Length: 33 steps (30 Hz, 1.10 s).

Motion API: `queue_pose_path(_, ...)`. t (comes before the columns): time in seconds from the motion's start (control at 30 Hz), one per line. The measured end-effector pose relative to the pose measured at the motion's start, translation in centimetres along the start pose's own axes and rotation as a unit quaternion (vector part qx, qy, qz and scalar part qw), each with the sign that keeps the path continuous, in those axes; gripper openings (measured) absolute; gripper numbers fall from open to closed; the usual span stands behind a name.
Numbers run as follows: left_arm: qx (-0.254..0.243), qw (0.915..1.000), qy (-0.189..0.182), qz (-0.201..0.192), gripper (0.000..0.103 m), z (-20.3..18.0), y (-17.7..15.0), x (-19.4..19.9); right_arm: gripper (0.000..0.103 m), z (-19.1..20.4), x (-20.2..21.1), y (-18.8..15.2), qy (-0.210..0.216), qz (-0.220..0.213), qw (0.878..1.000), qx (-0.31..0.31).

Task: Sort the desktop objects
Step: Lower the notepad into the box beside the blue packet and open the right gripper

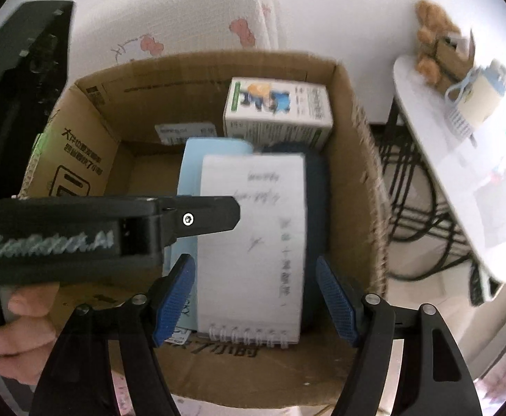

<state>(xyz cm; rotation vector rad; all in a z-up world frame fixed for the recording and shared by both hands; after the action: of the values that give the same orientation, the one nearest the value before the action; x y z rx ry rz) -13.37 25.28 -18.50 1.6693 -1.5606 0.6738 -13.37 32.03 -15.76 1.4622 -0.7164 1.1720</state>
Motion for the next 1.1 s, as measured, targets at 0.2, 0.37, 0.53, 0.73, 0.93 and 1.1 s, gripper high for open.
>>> queue_pose_path(0.2, 0.013, 0.9992, -0.025, 0.029, 0.041, 0.1, -0.8, -0.5, 0.071, 1.0, 0.0, -0.2, -0.001, 0.019, 0.999, 0.032)
queue_pose_path(0.37, 0.046, 0.9973, -0.049, 0.03, 0.04, 0.3, -0.8, -0.7, 0.071, 1.2, -1.3, -0.6, -0.01, 0.033, 0.999, 0.032)
queue_pose_path(0.53, 0.082, 0.9917, -0.086, 0.048, 0.04, 0.3, -0.9, -1.3, 0.071, 0.6, -1.3, -0.4, -0.046, 0.029, 0.997, 0.048)
queue_pose_path(0.73, 0.075, 0.9919, -0.093, 0.042, 0.026, -0.5, -1.1, -1.5, 0.071, 0.0, -0.8, -0.5, -0.056, 0.025, 0.997, 0.053)
queue_pose_path(0.93, 0.068, 0.9923, -0.091, 0.048, 0.017, -1.1, -1.3, -2.3, 0.071, -0.2, -1.0, -0.7, -0.04, 0.027, 0.998, 0.041)
queue_pose_path(1.1, 0.09, 0.9918, -0.078, 0.047, 0.017, -0.3, -1.3, -2.5, 0.071, -0.1, -1.1, -0.3, -0.078, 0.021, 0.995, 0.062)
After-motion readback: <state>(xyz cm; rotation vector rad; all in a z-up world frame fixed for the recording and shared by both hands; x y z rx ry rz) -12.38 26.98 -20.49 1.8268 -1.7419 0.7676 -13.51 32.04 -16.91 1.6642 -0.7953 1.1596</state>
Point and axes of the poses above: each gripper's, at about its wrist camera, not at the fingertips, and x roughly against the way its jaws point, z to its left, y to its top, the point moved 9 cm from there along -x, roughly the way its jaws point, and after that the axes turned 4 degrees about y, right-handed, at the moved point
